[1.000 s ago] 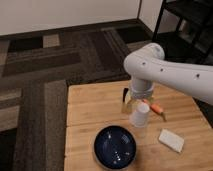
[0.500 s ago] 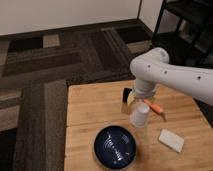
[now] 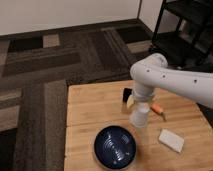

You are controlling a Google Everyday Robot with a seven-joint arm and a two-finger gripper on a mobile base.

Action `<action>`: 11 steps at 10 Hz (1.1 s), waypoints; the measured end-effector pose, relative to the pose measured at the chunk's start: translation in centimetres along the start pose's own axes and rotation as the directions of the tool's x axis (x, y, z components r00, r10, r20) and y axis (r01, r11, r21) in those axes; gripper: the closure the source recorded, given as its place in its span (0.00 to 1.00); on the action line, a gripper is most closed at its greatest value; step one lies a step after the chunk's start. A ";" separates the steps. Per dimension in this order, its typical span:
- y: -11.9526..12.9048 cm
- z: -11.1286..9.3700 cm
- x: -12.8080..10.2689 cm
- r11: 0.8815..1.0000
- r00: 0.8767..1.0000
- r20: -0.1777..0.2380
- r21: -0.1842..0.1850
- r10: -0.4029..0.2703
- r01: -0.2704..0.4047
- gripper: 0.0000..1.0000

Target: Place the ceramic cup over the eraser

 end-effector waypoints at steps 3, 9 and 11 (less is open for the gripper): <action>-0.7 0.5 0.8 1.000 1.000 0.004 -0.005 0.020 -0.020 0.35; -1.0 1.6 0.2 0.999 1.000 0.008 -0.034 0.027 -0.027 0.35; -1.3 1.9 0.0 0.999 0.999 0.009 -0.039 0.034 -0.033 0.35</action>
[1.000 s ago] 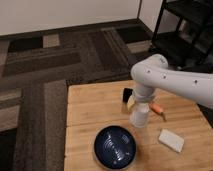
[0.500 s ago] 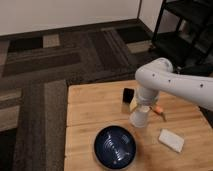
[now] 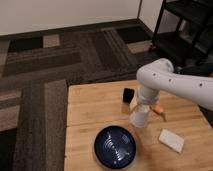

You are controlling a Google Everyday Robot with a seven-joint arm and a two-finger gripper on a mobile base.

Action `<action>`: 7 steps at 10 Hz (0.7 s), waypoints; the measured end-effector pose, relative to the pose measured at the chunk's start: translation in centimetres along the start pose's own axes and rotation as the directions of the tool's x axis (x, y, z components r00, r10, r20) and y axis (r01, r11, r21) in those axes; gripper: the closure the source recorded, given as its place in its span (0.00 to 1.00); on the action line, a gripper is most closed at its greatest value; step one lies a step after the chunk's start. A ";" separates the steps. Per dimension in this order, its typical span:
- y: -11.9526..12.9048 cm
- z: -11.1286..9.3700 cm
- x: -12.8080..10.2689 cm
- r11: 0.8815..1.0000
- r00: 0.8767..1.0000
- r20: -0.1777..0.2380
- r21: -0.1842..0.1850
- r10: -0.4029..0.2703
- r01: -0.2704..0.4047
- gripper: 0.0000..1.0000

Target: Place the ceramic cup over the eraser

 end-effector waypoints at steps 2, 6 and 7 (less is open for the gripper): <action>-0.5 0.3 -0.1 1.000 1.000 0.000 -0.008 0.012 -0.012 0.35; -0.6 0.6 -0.1 1.000 1.000 -0.001 -0.002 0.016 -0.016 0.70; -0.3 0.2 -0.2 1.000 1.000 -0.001 0.003 0.018 -0.018 0.86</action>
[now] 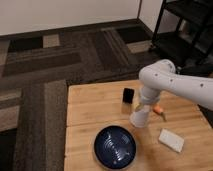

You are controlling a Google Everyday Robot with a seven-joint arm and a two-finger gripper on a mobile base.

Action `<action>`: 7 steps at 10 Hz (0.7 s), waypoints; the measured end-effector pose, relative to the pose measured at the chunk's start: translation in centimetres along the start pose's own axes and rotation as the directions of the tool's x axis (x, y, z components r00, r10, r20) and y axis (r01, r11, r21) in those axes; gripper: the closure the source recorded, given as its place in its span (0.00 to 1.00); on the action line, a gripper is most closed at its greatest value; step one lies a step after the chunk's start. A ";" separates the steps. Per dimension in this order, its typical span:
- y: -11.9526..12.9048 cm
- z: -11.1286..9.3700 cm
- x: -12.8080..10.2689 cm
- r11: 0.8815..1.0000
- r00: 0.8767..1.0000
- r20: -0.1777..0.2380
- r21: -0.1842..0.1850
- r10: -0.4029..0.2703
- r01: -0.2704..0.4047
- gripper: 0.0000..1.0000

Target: Place the ceramic cup over the eraser

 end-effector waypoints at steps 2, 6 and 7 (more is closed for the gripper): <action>1.0 -1.0 0.2 0.999 0.999 -0.018 -0.011 0.036 -0.036 1.00; 3.3 -5.7 0.0 0.997 0.997 -0.030 0.020 0.072 -0.072 1.00; 4.5 -7.2 -0.4 0.998 0.998 -0.028 0.027 0.065 -0.064 1.00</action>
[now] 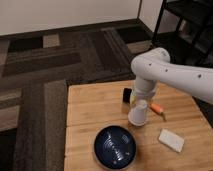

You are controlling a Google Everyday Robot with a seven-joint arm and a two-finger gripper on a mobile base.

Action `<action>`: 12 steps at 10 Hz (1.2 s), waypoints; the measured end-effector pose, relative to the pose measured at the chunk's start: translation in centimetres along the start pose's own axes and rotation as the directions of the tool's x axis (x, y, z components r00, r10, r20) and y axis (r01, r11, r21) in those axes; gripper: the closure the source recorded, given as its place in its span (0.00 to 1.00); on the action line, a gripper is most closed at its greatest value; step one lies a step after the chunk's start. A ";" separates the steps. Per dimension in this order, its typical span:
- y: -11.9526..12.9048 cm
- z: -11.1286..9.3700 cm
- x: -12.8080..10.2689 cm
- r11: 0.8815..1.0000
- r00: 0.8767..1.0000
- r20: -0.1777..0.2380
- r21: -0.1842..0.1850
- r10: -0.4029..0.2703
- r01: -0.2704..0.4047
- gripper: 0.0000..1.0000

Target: Place the ceramic cup over the eraser

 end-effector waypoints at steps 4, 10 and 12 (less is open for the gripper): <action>3.7 -5.2 -2.1 0.999 0.999 0.017 0.016 -0.048 0.048 1.00; 4.8 -11.4 -6.4 0.995 0.994 0.070 0.044 -0.089 0.086 1.00; 4.8 -11.4 -6.4 0.995 0.994 0.068 0.045 -0.088 0.085 1.00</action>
